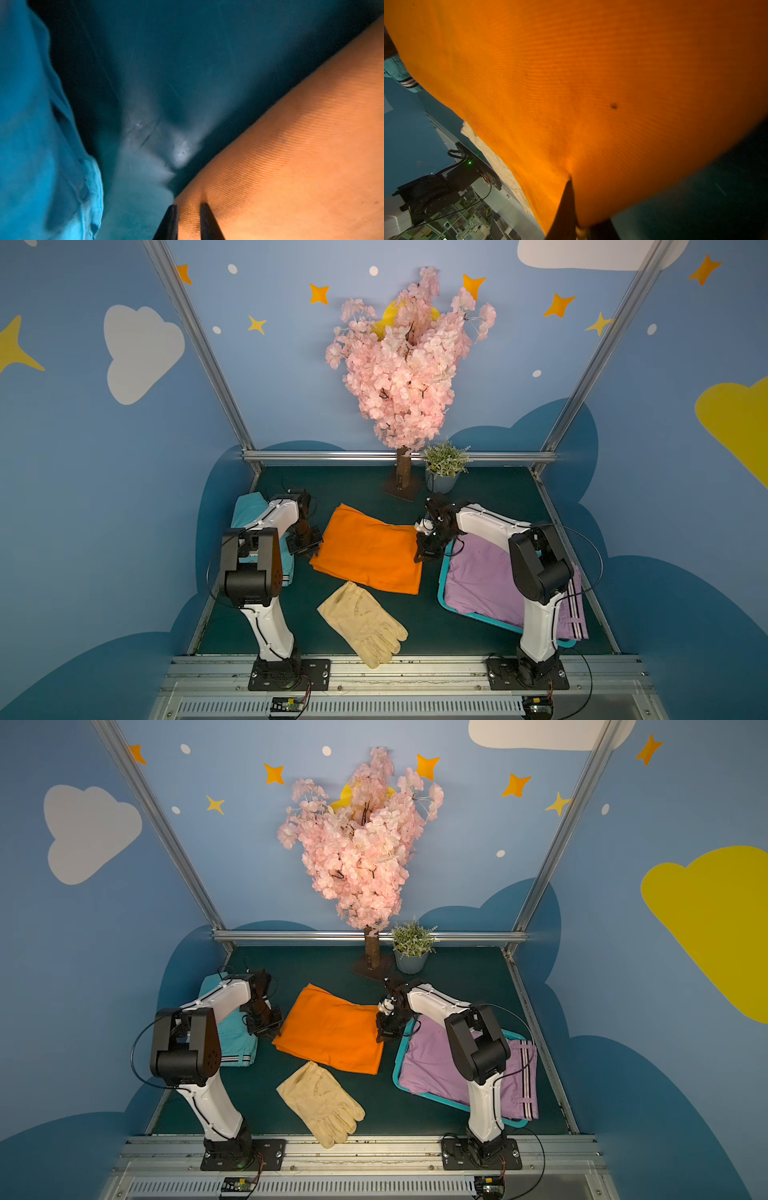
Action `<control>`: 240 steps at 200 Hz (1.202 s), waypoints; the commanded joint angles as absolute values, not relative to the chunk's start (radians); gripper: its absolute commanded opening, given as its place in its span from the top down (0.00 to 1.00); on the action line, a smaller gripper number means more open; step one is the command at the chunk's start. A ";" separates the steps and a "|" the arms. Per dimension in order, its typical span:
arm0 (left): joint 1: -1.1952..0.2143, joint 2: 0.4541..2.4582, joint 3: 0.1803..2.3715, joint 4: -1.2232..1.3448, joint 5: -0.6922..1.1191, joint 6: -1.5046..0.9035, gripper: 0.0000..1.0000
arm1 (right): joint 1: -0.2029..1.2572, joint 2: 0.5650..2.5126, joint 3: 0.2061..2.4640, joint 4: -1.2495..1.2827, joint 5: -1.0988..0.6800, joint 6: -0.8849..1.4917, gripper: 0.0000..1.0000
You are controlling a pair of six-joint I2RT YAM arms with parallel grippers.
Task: Put the folded long pants in the basket
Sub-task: Pick up the long pant at the center of the board.
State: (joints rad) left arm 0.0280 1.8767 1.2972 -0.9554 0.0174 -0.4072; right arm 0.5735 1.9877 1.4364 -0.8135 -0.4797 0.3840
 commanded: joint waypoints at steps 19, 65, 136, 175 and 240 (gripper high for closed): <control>0.021 1.918 1.267 -1.078 -0.057 -0.385 0.77 | 0.557 1.936 1.470 -0.909 -0.472 0.374 1.00; 0.035 1.825 1.351 -1.075 0.015 -0.352 0.56 | 0.555 1.938 1.476 -0.914 -0.477 0.370 1.00; 0.044 1.979 1.550 -0.885 0.326 -0.215 0.49 | 0.555 1.939 1.492 -0.929 -0.483 0.371 1.00; 0.071 2.003 1.494 -0.843 0.309 -0.138 0.47 | 0.557 1.937 1.493 -0.939 -0.477 0.362 1.00; 0.076 2.162 1.512 -0.911 0.358 -0.118 0.47 | 0.560 1.951 1.509 -0.942 -0.488 0.368 1.00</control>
State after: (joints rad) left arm 0.0753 2.1040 1.5192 -0.8536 0.3653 -0.1452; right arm 0.5690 1.9869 1.4738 -0.8703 -0.4797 0.3767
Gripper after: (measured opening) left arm 0.529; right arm 0.081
